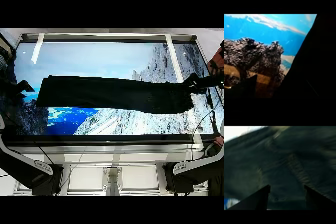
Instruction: Fold the clothes and pants, and hang the long-sleeved shirts on hangers.
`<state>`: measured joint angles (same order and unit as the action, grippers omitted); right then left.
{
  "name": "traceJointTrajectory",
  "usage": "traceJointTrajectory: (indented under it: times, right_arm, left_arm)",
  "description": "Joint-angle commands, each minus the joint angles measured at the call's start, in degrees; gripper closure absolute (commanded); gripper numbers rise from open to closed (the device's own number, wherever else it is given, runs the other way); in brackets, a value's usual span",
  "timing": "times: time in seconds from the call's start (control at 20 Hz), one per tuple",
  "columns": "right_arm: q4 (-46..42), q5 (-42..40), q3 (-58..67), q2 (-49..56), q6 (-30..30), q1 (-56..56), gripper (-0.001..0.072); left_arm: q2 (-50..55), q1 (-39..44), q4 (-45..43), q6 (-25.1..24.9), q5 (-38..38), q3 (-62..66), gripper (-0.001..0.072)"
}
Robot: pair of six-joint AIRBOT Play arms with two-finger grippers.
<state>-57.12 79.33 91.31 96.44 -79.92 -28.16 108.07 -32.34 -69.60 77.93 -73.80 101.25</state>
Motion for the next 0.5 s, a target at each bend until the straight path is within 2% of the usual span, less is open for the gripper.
traceJointTrajectory:
  times: [0.0,0.45]
  right_arm:
    - [0.3,1.2,0.1,-1.2,1.1,5.4,0.0236]
    - [0.3,0.6,0.1,-1.9,0.0,10.4,0.0237]
  left_arm:
    - [3.3,-2.1,8.9,-8.8,-3.7,0.1,0.0077]
    - [7.3,1.9,8.8,-10.5,-0.2,0.1,0.0076]
